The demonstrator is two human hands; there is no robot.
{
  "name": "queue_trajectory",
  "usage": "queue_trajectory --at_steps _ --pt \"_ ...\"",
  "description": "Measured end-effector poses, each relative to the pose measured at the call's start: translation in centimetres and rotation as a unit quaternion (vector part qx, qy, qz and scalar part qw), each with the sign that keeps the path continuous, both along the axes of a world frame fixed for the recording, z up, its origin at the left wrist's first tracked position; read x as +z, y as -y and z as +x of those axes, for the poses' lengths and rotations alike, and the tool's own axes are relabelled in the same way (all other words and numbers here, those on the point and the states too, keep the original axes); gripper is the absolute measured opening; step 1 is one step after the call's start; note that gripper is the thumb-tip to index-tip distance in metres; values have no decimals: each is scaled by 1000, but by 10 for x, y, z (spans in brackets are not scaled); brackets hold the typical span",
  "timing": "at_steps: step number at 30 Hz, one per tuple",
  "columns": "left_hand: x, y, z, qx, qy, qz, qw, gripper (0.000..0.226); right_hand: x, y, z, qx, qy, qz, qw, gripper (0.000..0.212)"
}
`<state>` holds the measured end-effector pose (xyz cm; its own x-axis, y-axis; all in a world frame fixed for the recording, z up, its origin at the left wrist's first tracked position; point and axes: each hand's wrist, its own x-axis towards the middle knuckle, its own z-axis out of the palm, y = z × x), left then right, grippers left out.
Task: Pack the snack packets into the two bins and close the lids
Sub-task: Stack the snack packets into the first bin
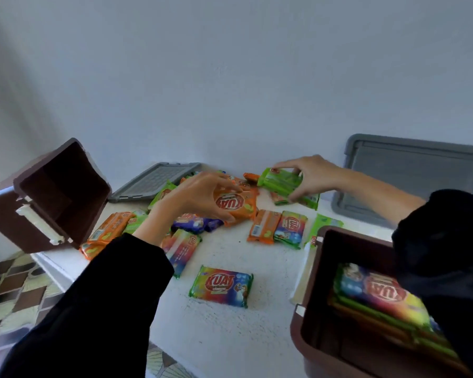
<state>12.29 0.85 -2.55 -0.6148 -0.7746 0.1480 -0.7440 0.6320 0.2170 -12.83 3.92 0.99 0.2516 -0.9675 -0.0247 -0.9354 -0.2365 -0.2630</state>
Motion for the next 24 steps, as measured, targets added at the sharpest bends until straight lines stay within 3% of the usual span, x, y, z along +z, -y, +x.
queue_trajectory --at_steps 8,12,16,24 --pt "33 -44 -123 -202 -9 -17 979 64 31 -123 -97 -127 -9 16 992 84" --pt "29 -73 -175 -283 15 -1 959 75 20 -174 -126 -171 -12 61 983 86" --pt "10 -95 -211 -318 65 -1 946 72 1 -209 -143 -194 -1 94 976 82" --pt "-30 -113 -233 -327 158 -72 929 74 -45 -228 -149 -185 -103 99 972 83"
